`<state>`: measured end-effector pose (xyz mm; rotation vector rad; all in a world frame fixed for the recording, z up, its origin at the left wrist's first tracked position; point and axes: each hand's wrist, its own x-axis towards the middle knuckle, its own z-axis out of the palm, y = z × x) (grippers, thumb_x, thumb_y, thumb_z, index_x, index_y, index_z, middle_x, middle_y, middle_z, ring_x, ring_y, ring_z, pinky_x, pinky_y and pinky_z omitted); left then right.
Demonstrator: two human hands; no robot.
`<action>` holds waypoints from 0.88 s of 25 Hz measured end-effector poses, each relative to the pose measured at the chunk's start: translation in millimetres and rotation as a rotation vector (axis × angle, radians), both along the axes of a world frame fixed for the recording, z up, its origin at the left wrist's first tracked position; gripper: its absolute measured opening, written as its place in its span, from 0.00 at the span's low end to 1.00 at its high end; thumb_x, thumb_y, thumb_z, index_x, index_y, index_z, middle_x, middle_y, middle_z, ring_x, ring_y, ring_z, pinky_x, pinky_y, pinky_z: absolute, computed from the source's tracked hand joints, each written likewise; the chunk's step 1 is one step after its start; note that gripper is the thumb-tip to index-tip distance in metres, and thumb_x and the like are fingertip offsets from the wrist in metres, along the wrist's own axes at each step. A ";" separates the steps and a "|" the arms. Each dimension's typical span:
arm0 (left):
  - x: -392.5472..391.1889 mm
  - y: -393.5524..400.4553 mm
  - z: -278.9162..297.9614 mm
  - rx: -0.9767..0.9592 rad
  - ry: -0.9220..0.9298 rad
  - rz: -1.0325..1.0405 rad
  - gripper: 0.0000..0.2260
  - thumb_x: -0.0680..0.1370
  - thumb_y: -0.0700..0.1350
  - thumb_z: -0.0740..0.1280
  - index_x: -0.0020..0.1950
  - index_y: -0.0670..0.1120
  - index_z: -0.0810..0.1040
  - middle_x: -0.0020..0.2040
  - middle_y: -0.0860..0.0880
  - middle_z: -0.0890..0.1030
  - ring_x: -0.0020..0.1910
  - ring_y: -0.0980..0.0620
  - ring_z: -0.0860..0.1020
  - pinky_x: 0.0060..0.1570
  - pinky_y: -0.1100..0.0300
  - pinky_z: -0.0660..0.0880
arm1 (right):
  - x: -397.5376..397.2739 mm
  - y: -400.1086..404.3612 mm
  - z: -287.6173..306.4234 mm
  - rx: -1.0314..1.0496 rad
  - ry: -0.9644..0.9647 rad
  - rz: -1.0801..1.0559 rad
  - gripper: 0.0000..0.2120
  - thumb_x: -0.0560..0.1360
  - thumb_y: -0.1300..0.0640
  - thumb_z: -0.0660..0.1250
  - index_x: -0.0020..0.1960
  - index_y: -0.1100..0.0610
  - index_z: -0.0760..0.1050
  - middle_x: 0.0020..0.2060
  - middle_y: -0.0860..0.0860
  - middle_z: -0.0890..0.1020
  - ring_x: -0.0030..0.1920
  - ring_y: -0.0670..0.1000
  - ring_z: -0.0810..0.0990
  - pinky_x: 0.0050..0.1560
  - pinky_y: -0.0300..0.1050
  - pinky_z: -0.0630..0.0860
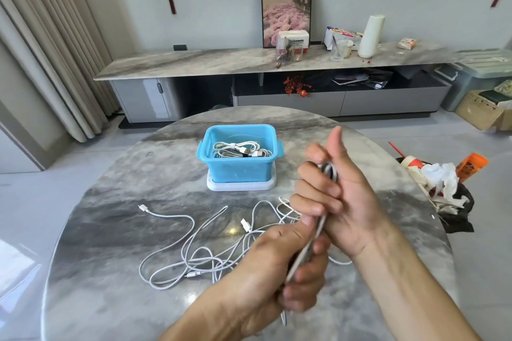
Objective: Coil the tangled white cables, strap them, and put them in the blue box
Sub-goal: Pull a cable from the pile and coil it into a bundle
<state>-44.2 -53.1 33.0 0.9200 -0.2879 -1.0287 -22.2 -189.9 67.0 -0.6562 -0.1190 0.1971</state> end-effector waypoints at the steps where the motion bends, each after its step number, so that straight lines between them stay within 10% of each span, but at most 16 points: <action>1: 3.2 -0.5 -1.3 0.123 -0.073 0.097 0.18 0.81 0.57 0.60 0.37 0.48 0.70 0.25 0.51 0.63 0.19 0.57 0.58 0.23 0.68 0.51 | 2.4 1.9 -2.6 -0.109 0.109 -0.120 0.17 0.76 0.41 0.64 0.39 0.54 0.70 0.24 0.47 0.63 0.21 0.45 0.62 0.24 0.39 0.69; 6: 11.4 0.0 -20.7 0.529 -0.682 0.288 0.22 0.80 0.61 0.57 0.33 0.49 0.68 0.23 0.54 0.66 0.22 0.56 0.62 0.25 0.62 0.59 | 7.9 11.0 -14.9 -0.179 0.322 -0.325 0.10 0.72 0.53 0.70 0.39 0.56 0.72 0.27 0.48 0.69 0.25 0.46 0.69 0.28 0.40 0.75; 16: 6.8 4.8 -9.3 0.085 -0.258 0.008 0.10 0.77 0.43 0.66 0.36 0.44 0.74 0.31 0.48 0.75 0.24 0.55 0.71 0.25 0.63 0.72 | 0.5 7.6 -1.6 -0.108 0.303 -0.348 0.24 0.78 0.37 0.59 0.32 0.52 0.63 0.20 0.46 0.58 0.16 0.43 0.54 0.17 0.36 0.51; 22: 7.6 2.8 -2.3 0.170 -0.053 0.049 0.16 0.77 0.58 0.65 0.39 0.46 0.74 0.28 0.50 0.64 0.21 0.57 0.58 0.22 0.69 0.52 | 1.3 5.5 -3.8 -0.102 0.315 -0.377 0.24 0.79 0.40 0.60 0.31 0.52 0.61 0.20 0.46 0.56 0.16 0.44 0.54 0.18 0.37 0.53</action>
